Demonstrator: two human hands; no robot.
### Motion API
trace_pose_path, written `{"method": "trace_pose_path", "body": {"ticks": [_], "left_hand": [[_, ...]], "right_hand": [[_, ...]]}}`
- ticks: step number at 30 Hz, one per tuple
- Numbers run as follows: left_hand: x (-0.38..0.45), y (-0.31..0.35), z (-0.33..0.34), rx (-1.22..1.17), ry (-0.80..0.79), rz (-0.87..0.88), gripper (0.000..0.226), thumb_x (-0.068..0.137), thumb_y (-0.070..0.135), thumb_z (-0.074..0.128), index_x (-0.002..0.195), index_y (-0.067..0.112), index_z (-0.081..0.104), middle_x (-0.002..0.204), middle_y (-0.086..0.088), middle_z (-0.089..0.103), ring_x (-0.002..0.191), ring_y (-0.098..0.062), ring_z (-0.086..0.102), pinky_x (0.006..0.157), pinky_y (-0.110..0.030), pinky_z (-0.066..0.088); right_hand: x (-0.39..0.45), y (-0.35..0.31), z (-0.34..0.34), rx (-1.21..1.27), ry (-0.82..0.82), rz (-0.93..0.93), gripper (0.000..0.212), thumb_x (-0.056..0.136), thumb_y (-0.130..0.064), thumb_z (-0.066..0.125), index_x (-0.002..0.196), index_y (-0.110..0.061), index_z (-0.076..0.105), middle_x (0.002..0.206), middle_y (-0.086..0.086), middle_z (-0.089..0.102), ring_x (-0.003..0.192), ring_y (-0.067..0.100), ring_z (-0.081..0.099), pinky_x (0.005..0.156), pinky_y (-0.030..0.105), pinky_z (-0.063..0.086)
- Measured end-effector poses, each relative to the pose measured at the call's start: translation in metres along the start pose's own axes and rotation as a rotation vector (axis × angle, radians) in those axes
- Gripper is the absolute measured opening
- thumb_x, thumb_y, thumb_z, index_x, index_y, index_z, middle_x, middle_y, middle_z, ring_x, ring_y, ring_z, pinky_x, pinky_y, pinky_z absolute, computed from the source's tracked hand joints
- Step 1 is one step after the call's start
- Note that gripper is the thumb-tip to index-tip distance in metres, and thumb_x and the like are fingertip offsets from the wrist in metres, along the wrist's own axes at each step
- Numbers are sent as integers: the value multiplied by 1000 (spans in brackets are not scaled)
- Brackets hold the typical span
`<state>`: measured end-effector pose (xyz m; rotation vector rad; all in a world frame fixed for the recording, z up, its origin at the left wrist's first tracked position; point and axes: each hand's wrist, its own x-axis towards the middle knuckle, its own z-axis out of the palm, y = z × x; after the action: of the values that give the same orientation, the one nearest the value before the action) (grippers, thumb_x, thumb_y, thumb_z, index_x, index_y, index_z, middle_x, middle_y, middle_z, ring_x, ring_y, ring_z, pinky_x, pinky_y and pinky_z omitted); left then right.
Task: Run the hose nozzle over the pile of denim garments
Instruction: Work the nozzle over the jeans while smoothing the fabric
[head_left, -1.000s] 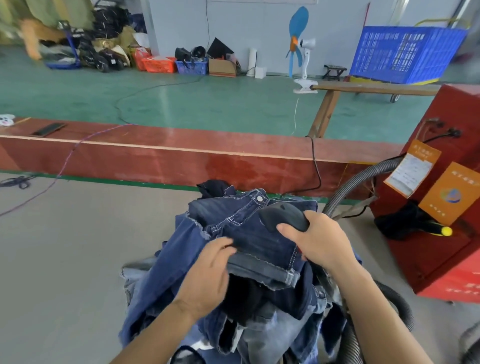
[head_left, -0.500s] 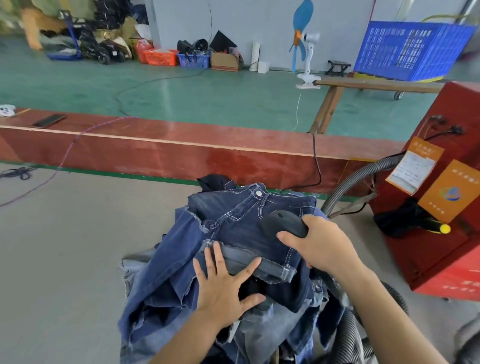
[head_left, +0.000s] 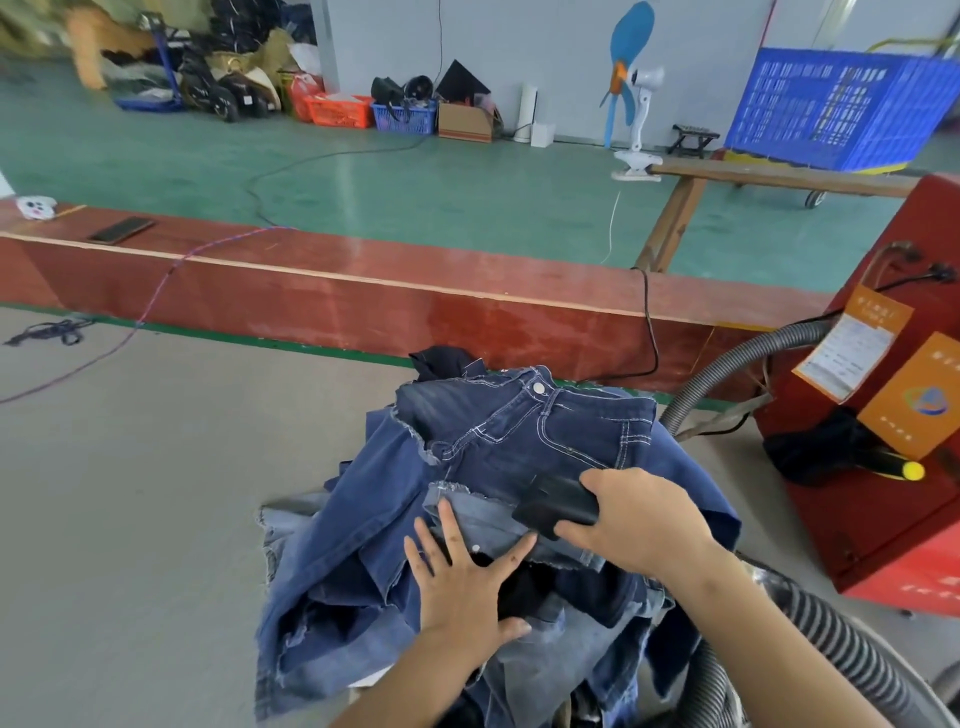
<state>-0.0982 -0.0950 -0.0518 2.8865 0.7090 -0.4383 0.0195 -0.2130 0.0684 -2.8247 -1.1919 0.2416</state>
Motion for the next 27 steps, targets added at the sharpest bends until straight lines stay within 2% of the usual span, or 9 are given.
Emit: {"method": "trace_pose_path", "body": {"ticks": [3,7,10,13,15,19,22,24,27], "left_hand": [[2,-1,2,-17,-5,14,95,83,68,54,131,62,-28,128,-30,-54,129,-63,-30,108,-67,-13],[4,-3,8,-31,7,32,98,84,67,54,122,60,-36,125,-31,-56,125,-61,-35,108,-66,-14],[5,-3,13,-48,14,48,99,84,65,55,122,61,-37,116,-29,-62,114,-57,-45,107,-66,-16],[6,-3,15,-44,15,43,100,85,64,55,120,58,-38,114,-28,-64,110,-55,-47,107,-65,-17],[6,-2,15,-37,14,30,101,86,63,55,119,57,-40,117,-29,-62,111,-54,-47,107,-64,-17],[4,0,11,-16,3,17,104,87,60,56,114,60,-45,122,-33,-58,118,-59,-43,107,-66,-16],[5,-1,7,-40,-19,18,102,88,55,58,120,60,-39,127,-33,-54,125,-62,-35,108,-65,-14],[5,-1,5,-39,-31,20,102,89,53,58,124,60,-37,128,-32,-53,127,-62,-33,108,-65,-14],[4,-1,5,-24,-49,20,97,89,53,59,133,62,-27,128,-33,-53,127,-62,-32,109,-65,-13]], "right_hand": [[7,-9,5,-26,6,-32,35,84,-57,55,85,-24,43,86,-5,59,89,20,62,60,29,37],[16,-18,9,-89,31,-70,35,85,-57,54,86,-24,41,87,-5,59,90,21,62,60,29,37],[20,-23,14,-131,50,-94,37,86,-57,52,89,-23,41,89,-4,63,89,21,63,59,29,37],[22,-31,20,-167,66,-114,38,88,-58,50,92,-21,40,79,-4,57,85,22,63,52,29,32],[23,-36,23,-117,76,-124,39,88,-58,50,89,-21,37,70,-6,47,79,22,61,52,29,31],[23,-29,5,135,146,-73,38,83,-61,57,83,-25,46,73,-10,52,76,16,58,59,28,36],[16,-11,-16,222,186,-34,38,81,-61,60,77,-26,47,65,-11,52,62,9,51,54,29,36],[7,-2,-18,157,150,-36,38,80,-62,60,73,-29,43,63,-12,51,60,6,49,50,24,33],[-4,-1,-6,49,31,-58,38,81,-62,58,70,-31,38,67,-13,50,67,9,49,50,22,31]]}}
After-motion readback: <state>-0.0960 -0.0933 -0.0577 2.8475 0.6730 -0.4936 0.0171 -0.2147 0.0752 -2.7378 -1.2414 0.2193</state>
